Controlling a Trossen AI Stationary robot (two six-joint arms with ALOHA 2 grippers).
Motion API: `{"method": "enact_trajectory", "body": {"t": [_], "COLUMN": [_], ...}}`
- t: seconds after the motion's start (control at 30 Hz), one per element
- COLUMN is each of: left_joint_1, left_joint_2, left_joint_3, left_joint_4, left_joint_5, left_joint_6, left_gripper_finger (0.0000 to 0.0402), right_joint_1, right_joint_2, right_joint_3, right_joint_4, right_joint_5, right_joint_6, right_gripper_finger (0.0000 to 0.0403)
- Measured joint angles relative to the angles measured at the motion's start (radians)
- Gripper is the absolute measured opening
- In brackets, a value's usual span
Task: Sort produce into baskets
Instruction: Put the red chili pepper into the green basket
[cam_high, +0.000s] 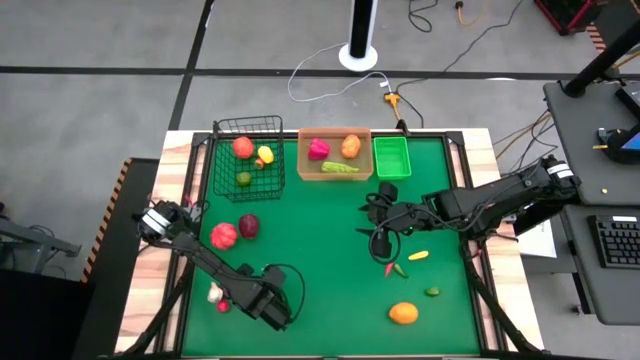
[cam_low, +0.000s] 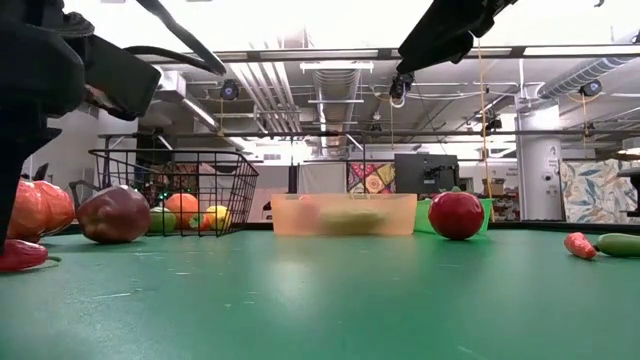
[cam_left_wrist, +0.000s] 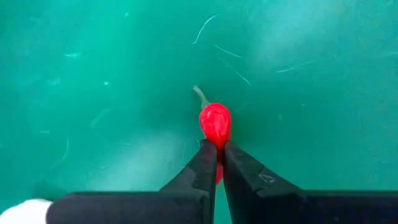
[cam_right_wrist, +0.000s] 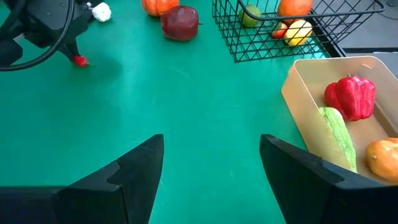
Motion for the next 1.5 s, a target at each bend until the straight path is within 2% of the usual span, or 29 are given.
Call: {"method": "enact_trajectory", "body": {"t": [0.27, 0.37, 0.47, 0.6, 0.7, 0.77, 0.93, 1.07, 1.27, 1.5], "left_joint_1": [0.024, 0.046, 0.071, 0.106, 0.123, 0.131, 0.156, 0.170, 0.204, 0.241], "left_joint_2": [-0.063, -0.104, -0.157, -0.243, -0.295, -0.318, -0.340, -0.329, -0.302, -0.307], "left_joint_3": [0.006, 0.010, 0.011, 0.009, 0.008, 0.007, 0.007, 0.006, -0.014, -0.193], "left_joint_4": [-0.005, 0.002, 0.032, 0.119, 0.245, 0.351, 0.599, 0.744, 0.823, 1.160], "left_joint_5": [-0.073, -0.131, -0.218, -0.397, -0.518, -0.552, -0.556, -0.480, -0.461, -0.373], "left_joint_6": [0.172, 0.254, 0.359, 0.524, 0.735, 0.890, 1.212, 1.398, 1.471, 1.497], "left_gripper_finger": [0.0002, 0.0002, 0.0002, 0.0002, 0.0002, 0.0002, 0.0002, 0.0002, 0.0002, 0.0001], "right_joint_1": [0.000, 0.009, 0.025, 0.046, 0.055, 0.060, 0.061, 0.068, 0.099, 0.098], "right_joint_2": [0.000, 0.000, 0.000, 0.000, 0.001, 0.002, 0.002, 0.001, 0.002, 0.087], "right_joint_3": [0.000, -0.011, -0.059, -0.149, -0.234, -0.284, -0.378, -0.389, -0.385, -0.381], "right_joint_4": [0.000, 0.026, 0.142, 0.330, 0.503, 0.648, 0.994, 1.100, 1.126, 1.185], "right_joint_5": [0.000, 0.002, 0.002, 0.000, -0.001, -0.001, -0.120, -0.211, -0.249, -0.210], "right_joint_6": [-0.001, -0.007, -0.025, -0.040, -0.044, -0.047, -0.103, -0.158, -0.200, -0.215], "right_gripper_finger": [0.0258, 0.0258, 0.0258, 0.0258, 0.0258, 0.0258, 0.0258, 0.0258, 0.0258, 0.0258]}}
